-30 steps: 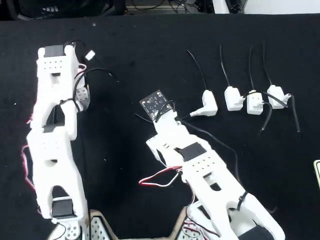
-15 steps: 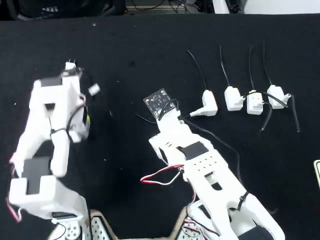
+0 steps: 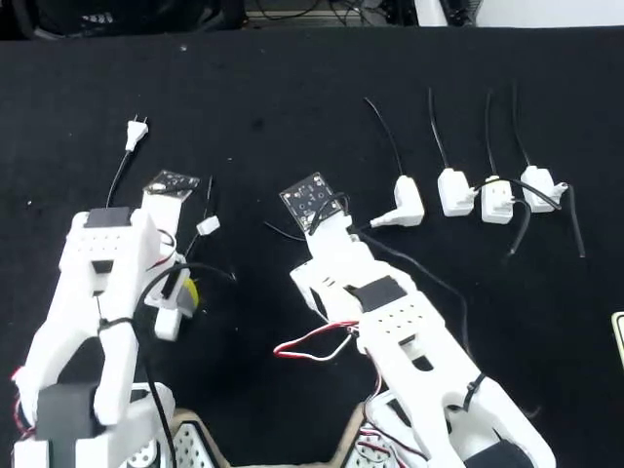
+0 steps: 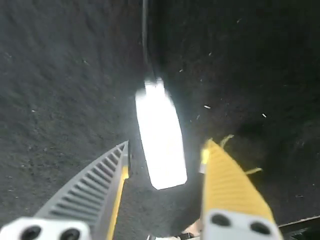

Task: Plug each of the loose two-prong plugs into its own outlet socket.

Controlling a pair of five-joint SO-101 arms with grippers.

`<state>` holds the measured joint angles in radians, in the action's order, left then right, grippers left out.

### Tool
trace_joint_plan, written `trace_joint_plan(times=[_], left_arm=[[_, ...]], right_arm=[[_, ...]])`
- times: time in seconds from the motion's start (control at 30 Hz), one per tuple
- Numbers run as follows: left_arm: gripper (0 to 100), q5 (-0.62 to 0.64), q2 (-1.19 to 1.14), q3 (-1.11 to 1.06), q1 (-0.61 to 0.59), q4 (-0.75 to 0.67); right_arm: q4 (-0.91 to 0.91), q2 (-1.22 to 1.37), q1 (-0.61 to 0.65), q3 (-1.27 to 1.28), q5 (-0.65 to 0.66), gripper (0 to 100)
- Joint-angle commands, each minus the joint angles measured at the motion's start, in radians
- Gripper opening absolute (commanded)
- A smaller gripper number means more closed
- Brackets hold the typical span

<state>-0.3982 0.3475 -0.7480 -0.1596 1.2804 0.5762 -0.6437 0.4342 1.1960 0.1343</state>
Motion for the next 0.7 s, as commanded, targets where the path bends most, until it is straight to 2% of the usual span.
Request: trace_joint_plan(times=[0.0, 0.1, 0.27, 0.4, 0.57, 0.67], left_arm=[[26, -0.015, 0.061, 0.062, -0.002, 0.008], [26, -0.015, 0.072, 0.13, -0.058, 0.018], [26, -0.026, 0.064, 0.189, -0.214, 0.008], [26, -0.17, 0.061, 0.185, -0.314, 0.008], [26, -0.368, 0.061, 0.059, -0.335, 0.008], [26, -0.368, 0.064, 0.01, -0.288, 0.006]], right_arm=[[-0.023, -0.033, -0.023, -0.005, -0.005, 15.9], [-0.023, -0.033, -0.025, -0.005, -0.005, 15.9], [-0.023, -0.033, -0.025, -0.007, -0.005, 15.9], [-0.018, -0.035, -0.032, -0.013, -0.005, 15.9], [-0.009, -0.035, -0.086, -0.03, -0.011, 15.9], [-0.008, -0.035, -0.094, -0.038, -0.04, 15.9]])
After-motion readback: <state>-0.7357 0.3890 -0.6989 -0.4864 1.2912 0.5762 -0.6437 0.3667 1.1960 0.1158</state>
